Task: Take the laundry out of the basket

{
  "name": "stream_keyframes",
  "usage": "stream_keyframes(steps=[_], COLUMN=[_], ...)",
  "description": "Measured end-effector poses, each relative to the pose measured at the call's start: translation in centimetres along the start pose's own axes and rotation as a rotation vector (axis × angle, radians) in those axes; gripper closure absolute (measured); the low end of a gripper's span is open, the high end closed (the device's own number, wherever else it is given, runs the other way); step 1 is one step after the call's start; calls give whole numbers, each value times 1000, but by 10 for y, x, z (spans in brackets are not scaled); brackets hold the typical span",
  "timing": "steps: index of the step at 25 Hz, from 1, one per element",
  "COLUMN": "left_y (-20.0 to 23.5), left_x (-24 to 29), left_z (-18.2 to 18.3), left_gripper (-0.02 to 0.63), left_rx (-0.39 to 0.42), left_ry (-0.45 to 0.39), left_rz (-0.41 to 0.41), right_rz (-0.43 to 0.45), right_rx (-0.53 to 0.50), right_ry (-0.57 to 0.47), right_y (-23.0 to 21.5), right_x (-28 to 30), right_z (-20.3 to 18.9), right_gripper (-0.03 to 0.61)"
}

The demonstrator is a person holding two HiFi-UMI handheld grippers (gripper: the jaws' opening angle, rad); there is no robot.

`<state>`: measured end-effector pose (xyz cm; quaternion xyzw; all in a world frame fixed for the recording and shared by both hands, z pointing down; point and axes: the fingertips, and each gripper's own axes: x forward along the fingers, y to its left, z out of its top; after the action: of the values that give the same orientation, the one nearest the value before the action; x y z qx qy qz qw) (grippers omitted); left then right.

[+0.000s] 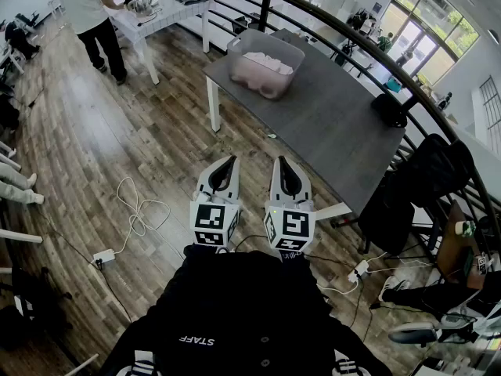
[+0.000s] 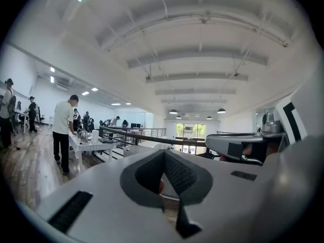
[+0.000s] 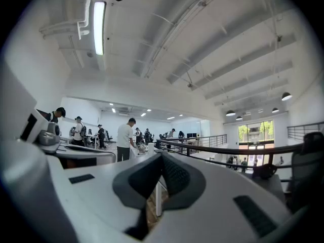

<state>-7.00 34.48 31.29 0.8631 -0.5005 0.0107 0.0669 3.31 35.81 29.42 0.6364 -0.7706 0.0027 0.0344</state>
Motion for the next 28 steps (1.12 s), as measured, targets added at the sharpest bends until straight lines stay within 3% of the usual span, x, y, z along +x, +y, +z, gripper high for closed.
stream_keyframes(steps=[16,22,28], left_y=[5,13,27], left_x=[-9,-9,-14], left_z=[-9,-10,-28], left_gripper=[614,614,614], left_rx=[1,16,9], left_ry=[7,1,29], left_rz=[1,-10,-45], right_rz=[12,0,-22], right_rx=[-3,-21,-5], right_ry=[28,2,40], right_y=[11,21,41], right_x=[0,4,9], right_z=[-12,-12,-31], right_gripper=[563,563,563])
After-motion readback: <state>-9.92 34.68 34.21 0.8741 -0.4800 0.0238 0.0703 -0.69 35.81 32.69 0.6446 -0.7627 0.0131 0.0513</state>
